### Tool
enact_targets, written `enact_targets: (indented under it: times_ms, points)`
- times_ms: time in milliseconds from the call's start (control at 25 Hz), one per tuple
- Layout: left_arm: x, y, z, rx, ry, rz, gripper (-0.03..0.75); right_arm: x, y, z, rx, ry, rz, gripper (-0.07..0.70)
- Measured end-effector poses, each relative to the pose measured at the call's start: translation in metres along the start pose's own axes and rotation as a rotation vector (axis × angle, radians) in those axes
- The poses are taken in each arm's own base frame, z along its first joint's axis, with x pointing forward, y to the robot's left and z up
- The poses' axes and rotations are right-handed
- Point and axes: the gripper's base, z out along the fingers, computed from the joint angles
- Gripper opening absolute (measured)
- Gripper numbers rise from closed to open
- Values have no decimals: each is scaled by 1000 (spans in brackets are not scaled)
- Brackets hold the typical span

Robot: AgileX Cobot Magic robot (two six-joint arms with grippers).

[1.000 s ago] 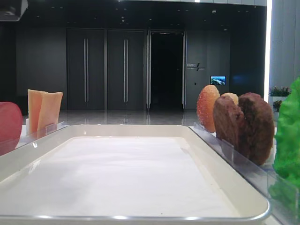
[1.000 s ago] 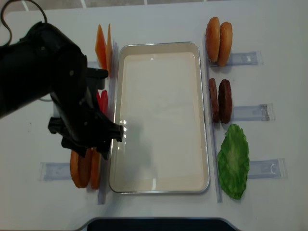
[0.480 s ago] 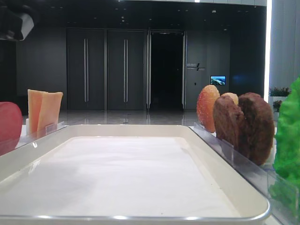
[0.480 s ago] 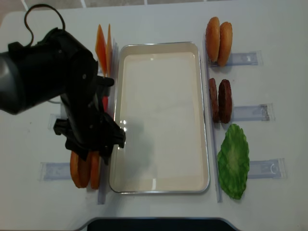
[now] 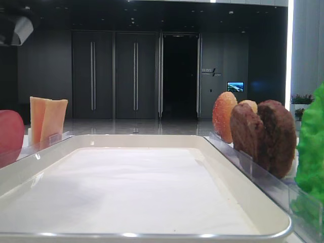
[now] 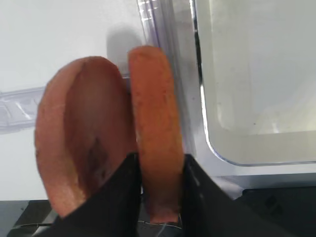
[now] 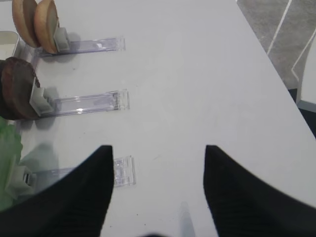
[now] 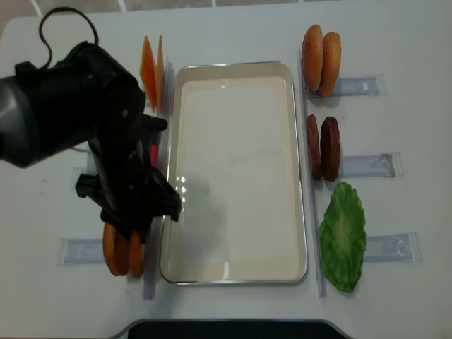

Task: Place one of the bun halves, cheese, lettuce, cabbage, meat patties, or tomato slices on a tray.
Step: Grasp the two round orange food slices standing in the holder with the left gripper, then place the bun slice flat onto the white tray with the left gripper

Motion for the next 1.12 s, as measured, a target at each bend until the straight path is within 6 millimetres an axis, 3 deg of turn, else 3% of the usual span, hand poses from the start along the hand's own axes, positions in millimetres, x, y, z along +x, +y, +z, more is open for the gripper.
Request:
enact_targets:
  times_ms: [80, 520, 1120]
  points:
    - [0, 1, 0, -14, 3, 5, 151, 0, 0, 0, 0, 0, 0, 415]
    - [1, 3, -1, -25, 7, 15, 146, 0, 0, 0, 0, 0, 0, 415]
    - [22, 17, -40, 48, -129, -2, 144, 0, 0, 0, 0, 0, 0, 415]
